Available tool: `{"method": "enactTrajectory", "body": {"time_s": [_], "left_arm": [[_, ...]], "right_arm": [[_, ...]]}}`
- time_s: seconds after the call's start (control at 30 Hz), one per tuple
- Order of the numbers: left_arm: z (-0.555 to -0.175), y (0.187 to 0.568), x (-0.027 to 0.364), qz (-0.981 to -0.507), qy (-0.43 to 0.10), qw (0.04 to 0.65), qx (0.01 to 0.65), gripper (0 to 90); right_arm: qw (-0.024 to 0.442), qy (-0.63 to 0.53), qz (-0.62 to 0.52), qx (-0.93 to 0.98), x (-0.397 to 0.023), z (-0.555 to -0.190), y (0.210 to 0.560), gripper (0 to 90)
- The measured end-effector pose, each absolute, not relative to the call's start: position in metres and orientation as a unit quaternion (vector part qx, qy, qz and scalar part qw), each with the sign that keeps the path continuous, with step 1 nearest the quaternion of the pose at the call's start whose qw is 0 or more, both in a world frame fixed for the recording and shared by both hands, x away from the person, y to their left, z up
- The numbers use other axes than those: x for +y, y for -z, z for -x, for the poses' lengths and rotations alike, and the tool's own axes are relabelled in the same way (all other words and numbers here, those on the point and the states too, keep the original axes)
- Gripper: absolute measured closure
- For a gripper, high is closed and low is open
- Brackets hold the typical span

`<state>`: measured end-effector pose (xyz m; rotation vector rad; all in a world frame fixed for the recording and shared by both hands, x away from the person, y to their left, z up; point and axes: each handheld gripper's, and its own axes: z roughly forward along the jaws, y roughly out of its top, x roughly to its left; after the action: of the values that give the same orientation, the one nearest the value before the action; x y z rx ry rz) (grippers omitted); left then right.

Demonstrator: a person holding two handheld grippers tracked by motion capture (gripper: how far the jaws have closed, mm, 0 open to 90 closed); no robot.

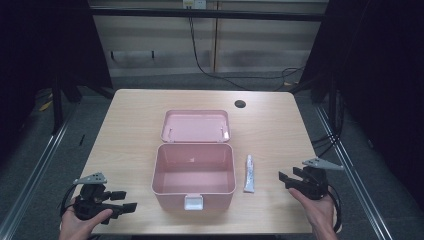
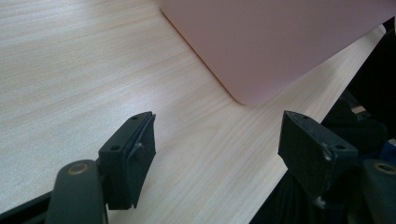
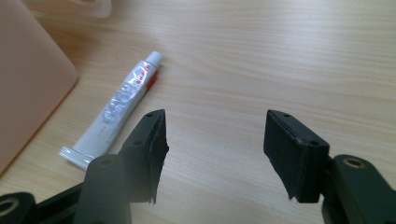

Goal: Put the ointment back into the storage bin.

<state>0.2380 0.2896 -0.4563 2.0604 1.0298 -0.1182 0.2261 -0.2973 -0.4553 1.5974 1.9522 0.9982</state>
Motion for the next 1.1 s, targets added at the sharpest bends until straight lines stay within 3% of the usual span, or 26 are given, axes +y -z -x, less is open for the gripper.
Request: {"method": "enactTrajectory", "body": {"time_s": [0.2, 0.37, 0.67, 1.1], "left_arm": [[-0.238, 0.456, 0.290, -0.818, 0.046, 0.405, 0.407, 27.3], [-0.238, 0.457, 0.290, -0.818, 0.046, 0.404, 0.408, 27.3], [-0.238, 0.458, 0.292, -0.817, 0.049, 0.402, 0.411, 27.2], [-0.238, 0.458, 0.291, -0.816, 0.049, 0.402, 0.412, 27.2]], "right_arm": [[0.203, -0.391, -0.559, 0.703, -0.294, -0.225, 0.449, 33.7], [0.196, -0.389, -0.541, 0.719, -0.289, -0.225, 0.441, 44.3], [0.154, -0.378, -0.554, 0.726, -0.279, -0.234, 0.431, 53.0], [0.095, -0.308, -0.569, 0.757, -0.251, -0.252, 0.412, 58.0]]}}
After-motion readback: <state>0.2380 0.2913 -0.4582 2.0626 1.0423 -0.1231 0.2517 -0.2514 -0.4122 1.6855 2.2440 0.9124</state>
